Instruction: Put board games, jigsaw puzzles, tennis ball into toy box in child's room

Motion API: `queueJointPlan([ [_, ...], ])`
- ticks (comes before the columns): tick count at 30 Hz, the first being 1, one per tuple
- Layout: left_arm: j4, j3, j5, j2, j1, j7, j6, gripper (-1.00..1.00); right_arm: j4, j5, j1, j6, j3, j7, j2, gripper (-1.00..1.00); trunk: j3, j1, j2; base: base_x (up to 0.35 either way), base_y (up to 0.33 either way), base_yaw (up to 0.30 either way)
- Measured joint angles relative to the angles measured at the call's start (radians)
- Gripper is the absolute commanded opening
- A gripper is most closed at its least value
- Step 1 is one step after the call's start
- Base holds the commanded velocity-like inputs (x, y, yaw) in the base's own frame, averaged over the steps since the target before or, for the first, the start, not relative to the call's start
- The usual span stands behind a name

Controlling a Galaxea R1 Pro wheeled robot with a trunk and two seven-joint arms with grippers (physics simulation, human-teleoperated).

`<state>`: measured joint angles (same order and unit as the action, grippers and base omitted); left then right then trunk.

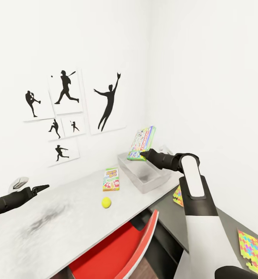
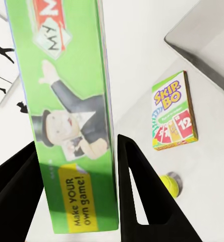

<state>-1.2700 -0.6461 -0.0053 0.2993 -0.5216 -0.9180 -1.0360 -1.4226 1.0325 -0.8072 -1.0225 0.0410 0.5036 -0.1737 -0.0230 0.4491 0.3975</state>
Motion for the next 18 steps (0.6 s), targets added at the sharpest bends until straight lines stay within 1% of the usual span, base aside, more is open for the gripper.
queueJointPlan([
  [2,0.0,0.0,0.0,0.0,0.0,0.0,0.0,1.0,0.0,0.005,0.0,0.001,0.0,-0.001,0.0,-1.0,0.0,0.0,0.0,0.085,-0.033,0.078],
  [8,0.0,0.0,0.0,0.0,0.0,0.0,-0.001,1.0,0.001,0.004,0.0,0.001,0.0,-0.001,0.0,-1.0,0.0,0.0,0.0,0.163,-0.011,0.026],
  [11,0.0,-0.001,0.0,0.0,0.0,0.0,-0.001,1.0,0.001,0.003,0.0,0.0,0.0,-0.002,0.0,-1.0,0.0,0.0,0.0,0.088,-0.002,0.056],
  [14,0.0,-0.001,0.0,0.001,0.0,0.0,-0.001,1.0,0.002,0.003,0.0,0.001,0.0,-0.003,0.0,-1.0,0.0,0.0,0.0,0.047,-0.001,0.159],
  [18,0.0,-0.001,0.0,0.0,0.0,0.0,-0.001,1.0,0.002,0.003,0.002,0.002,0.0,-0.003,0.0,-1.0,0.0,0.0,0.0,0.12,0.0,0.248],
])
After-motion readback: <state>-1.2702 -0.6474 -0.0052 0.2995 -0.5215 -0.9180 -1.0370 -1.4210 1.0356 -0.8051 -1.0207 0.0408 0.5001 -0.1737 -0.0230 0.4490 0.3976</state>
